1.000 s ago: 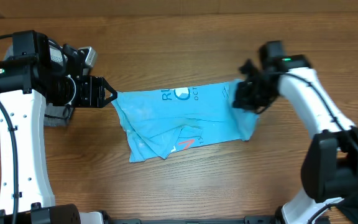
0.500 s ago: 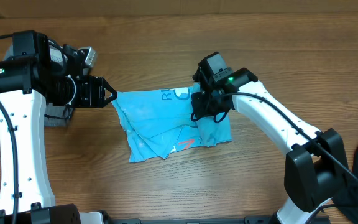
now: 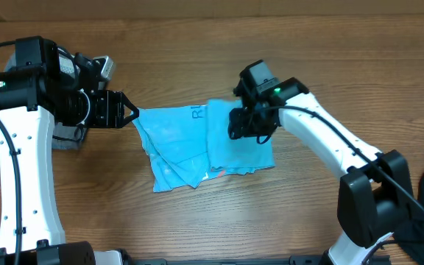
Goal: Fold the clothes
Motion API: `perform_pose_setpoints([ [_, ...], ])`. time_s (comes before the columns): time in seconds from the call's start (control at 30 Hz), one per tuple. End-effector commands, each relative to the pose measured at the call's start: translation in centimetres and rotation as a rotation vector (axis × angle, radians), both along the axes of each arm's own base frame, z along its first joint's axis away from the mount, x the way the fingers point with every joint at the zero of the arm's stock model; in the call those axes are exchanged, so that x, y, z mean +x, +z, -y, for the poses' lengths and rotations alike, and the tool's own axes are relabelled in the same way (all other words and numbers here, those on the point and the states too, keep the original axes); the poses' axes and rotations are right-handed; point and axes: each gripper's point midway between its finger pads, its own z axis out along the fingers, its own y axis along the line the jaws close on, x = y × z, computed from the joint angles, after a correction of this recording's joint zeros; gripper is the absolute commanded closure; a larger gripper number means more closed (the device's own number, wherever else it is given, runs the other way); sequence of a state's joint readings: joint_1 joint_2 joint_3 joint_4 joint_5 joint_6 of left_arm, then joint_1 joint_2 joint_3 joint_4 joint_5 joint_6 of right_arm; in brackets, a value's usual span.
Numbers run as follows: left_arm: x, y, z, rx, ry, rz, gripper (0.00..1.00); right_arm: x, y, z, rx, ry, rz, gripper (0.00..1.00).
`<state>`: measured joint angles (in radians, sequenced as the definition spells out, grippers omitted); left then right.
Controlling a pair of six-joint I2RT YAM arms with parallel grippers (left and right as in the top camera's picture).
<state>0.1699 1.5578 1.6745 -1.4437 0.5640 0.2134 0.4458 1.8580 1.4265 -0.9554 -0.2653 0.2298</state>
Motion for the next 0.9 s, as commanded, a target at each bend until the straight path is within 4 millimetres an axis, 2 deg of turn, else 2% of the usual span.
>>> perform_pose_setpoints([
  [0.0,0.1,0.9,0.3,0.007,-0.024,0.046,0.38,2.7,2.3,1.6,0.038,-0.051,0.082,0.46],
  [0.03,0.1,0.9,0.3,0.007,-0.024,0.047,0.38,2.9,2.2,1.8,0.039,-0.059,0.085,0.47],
  [0.07,0.2,0.9,0.3,0.007,-0.024,0.047,0.37,3.3,2.2,2.0,0.041,-0.067,0.091,0.52],
  [0.1,0.2,0.9,0.3,0.007,-0.023,0.049,0.38,3.9,2.1,2.1,0.047,-0.074,0.105,0.64],
  [0.17,0.3,1.0,0.2,0.008,-0.023,0.052,0.38,4.1,1.5,2.0,0.052,-0.103,0.094,0.75],
  [0.27,0.1,0.9,0.3,0.006,-0.023,0.046,0.38,2.1,0.1,0.8,0.083,-0.126,-0.007,0.87],
  [0.4,-0.3,0.8,0.3,0.003,-0.023,0.027,0.37,-2.4,-1.2,-1.1,0.087,-0.047,-0.141,0.87],
  [0.5,-0.5,0.7,0.4,-0.006,-0.003,0.001,0.35,-5.1,-3.4,-2.2,0.058,-0.014,-0.188,0.86],
  [0.67,-1.4,-0.5,0.5,-0.018,0.008,-0.065,0.33,-8.5,-7.8,-1.6,0.017,-0.125,-0.314,0.80],
  [0.73,-1.9,-1.7,0.6,-0.025,0.008,-0.102,0.33,-9.3,-8.6,-1.2,0.038,-0.156,-0.374,0.70],
  [0.87,-3.2,-4.7,0.8,-0.042,0.019,-0.200,0.35,-9.0,-8.3,-0.1,0.072,-0.201,-0.427,0.77],
])
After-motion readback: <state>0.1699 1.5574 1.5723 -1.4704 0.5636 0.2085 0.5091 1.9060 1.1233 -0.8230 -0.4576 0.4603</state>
